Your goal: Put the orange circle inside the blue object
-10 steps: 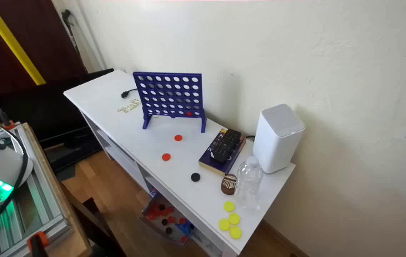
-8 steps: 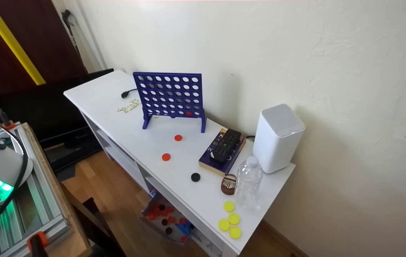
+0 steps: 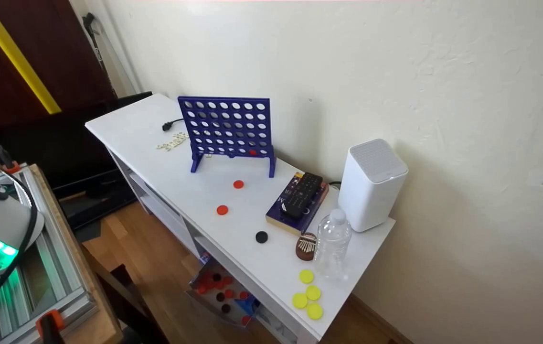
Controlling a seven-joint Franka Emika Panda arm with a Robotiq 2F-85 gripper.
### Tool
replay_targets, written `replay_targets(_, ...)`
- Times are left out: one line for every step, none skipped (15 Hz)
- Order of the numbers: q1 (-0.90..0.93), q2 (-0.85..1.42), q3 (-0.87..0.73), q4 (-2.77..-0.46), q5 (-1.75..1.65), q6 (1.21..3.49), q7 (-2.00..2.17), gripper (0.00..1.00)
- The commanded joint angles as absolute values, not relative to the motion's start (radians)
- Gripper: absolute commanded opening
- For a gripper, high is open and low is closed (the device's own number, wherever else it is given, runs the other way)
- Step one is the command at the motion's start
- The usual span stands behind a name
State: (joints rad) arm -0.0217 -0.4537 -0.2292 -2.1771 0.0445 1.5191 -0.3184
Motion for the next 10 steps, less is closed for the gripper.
replay_targets(-0.059,-0.33,-0.2,-2.173,0.027,1.606,-0.242,1.0)
replay_targets(-0.063,-0.298,-0.199,-2.18,0.022,1.637,-0.236,1.0)
replay_targets(-0.066,-0.268,-0.195,-2.194,0.015,1.683,-0.232,1.0)
replay_targets(-0.068,-0.237,-0.191,-2.204,0.008,1.722,-0.23,1.0)
replay_targets(-0.073,-0.209,-0.186,-2.218,-0.002,1.766,-0.228,1.0)
replay_targets(-0.077,-0.182,-0.184,-2.229,-0.012,1.803,-0.226,1.0)
replay_targets(-0.079,-0.161,-0.186,-2.242,-0.02,1.832,-0.251,1.0)
replay_targets(-0.082,-0.141,-0.185,-2.253,-0.03,1.854,-0.266,1.0)
replay_targets(-0.083,-0.121,-0.183,-2.268,-0.043,1.877,-0.288,1.0)
replay_targets(-0.083,-0.102,-0.181,-2.28,-0.055,1.9,-0.312,1.0)
